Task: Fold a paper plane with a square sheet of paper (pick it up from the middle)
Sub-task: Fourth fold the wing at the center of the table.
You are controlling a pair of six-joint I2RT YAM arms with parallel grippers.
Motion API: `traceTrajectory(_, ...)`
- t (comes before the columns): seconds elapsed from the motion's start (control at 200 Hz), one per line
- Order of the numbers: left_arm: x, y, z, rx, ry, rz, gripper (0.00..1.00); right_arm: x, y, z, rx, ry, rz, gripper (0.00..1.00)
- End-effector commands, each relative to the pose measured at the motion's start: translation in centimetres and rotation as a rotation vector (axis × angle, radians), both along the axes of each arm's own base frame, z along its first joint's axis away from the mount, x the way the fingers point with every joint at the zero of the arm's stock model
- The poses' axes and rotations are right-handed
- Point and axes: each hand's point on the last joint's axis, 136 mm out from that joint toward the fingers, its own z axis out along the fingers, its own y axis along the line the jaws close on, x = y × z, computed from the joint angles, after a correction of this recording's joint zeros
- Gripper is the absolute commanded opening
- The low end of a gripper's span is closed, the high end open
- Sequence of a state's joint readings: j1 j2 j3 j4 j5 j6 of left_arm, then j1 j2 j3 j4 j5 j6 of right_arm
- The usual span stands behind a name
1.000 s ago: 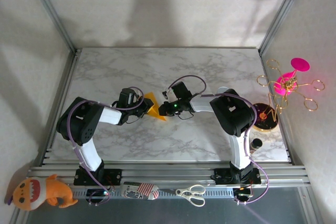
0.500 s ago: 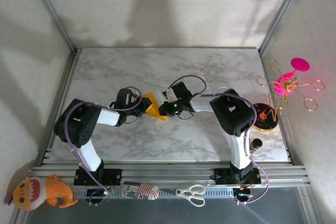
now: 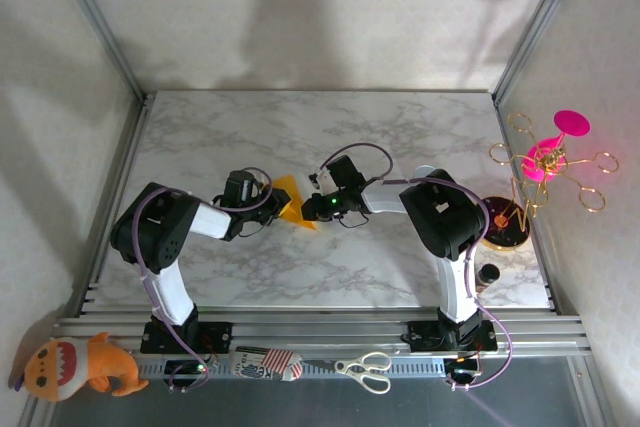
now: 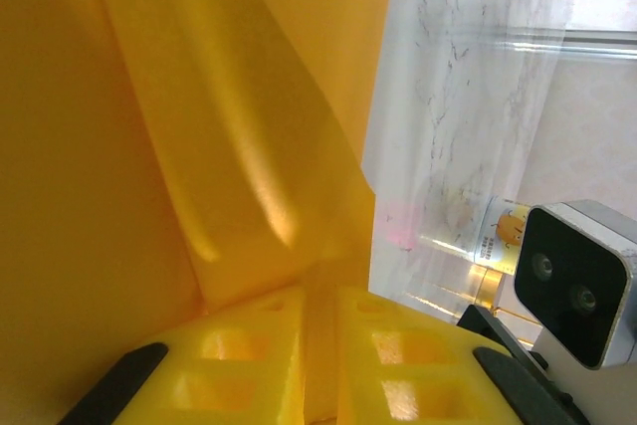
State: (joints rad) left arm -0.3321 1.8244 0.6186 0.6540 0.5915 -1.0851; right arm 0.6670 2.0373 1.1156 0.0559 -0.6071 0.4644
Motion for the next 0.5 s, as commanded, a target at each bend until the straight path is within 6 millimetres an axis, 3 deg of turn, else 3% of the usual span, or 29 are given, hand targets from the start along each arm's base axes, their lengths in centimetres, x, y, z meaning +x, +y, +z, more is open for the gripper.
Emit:
traceTrajectory(0.0,0.6,-0.7,0.6,-0.017,-0.024,-0.025,0.16,-2.6,-4.5,-8.1,-0.265,0.118,-0.048,0.13)
traceTrajectory(0.496,1.5,-0.4,2.7,-0.026,-0.089,-0.029,0.18,-2.5,-5.5,-9.0,-0.293,0.053,-0.044,0.04)
